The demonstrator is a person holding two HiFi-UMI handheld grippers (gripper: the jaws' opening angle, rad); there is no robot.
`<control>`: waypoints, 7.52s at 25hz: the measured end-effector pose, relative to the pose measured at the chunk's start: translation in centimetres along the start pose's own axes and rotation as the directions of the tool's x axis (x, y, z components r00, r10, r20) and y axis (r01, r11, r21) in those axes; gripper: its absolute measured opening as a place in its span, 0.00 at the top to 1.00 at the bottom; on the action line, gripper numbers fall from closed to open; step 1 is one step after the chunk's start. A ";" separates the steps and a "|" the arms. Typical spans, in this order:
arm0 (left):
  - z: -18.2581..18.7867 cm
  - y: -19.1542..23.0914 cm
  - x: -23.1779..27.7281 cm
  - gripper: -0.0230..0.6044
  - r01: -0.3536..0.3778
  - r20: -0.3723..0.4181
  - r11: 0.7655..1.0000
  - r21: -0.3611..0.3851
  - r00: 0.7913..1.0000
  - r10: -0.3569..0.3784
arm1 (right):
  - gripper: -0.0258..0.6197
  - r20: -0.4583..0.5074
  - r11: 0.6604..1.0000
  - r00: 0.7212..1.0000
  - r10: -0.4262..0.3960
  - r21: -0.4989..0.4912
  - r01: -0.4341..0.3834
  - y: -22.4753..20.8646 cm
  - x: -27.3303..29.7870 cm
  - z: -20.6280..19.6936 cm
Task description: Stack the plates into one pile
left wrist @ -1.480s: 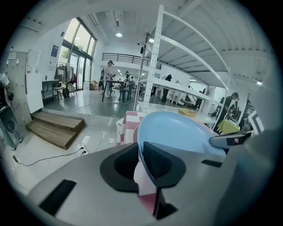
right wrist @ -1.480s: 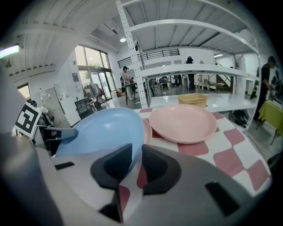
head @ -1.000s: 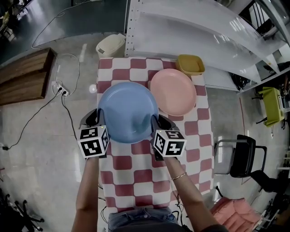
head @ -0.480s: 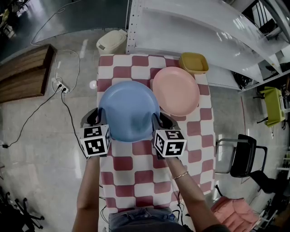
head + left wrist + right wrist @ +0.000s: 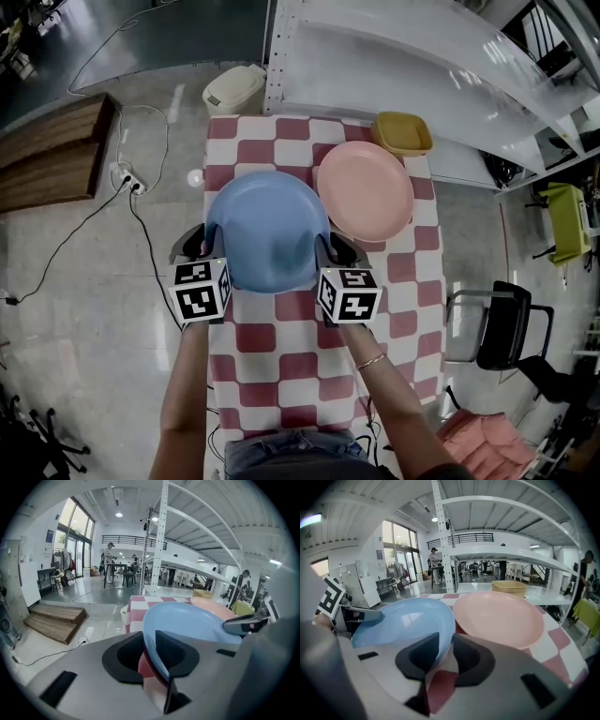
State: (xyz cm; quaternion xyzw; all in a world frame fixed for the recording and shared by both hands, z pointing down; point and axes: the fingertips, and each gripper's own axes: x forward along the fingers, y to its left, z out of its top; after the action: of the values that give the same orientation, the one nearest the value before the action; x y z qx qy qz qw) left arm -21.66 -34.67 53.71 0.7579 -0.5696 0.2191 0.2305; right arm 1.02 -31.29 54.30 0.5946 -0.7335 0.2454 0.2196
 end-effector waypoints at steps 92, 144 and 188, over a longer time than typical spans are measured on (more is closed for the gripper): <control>6.1 -23.6 6.5 0.77 0.225 -0.021 0.974 -0.003 0.974 -0.225 | 0.77 0.042 0.984 0.997 -0.059 0.170 0.051 -22.0 -7.8 2.1; 5.1 -25.5 4.8 0.77 0.187 0.046 0.979 0.086 0.980 -0.191 | 0.78 0.203 0.994 0.979 -0.024 0.111 0.002 -21.5 -8.4 3.3; 2.7 -29.1 -19.5 0.94 0.213 0.311 0.968 0.130 0.919 -0.244 | 0.95 0.494 0.996 0.865 0.088 -0.026 -0.086 -12.5 -31.6 1.4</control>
State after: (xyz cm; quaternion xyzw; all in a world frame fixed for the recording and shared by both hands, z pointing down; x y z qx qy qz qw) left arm 1.60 -14.33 37.09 0.8548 -0.4965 0.0896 0.1216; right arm 19.40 -10.15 35.02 0.6036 -0.7916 0.0934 0.0141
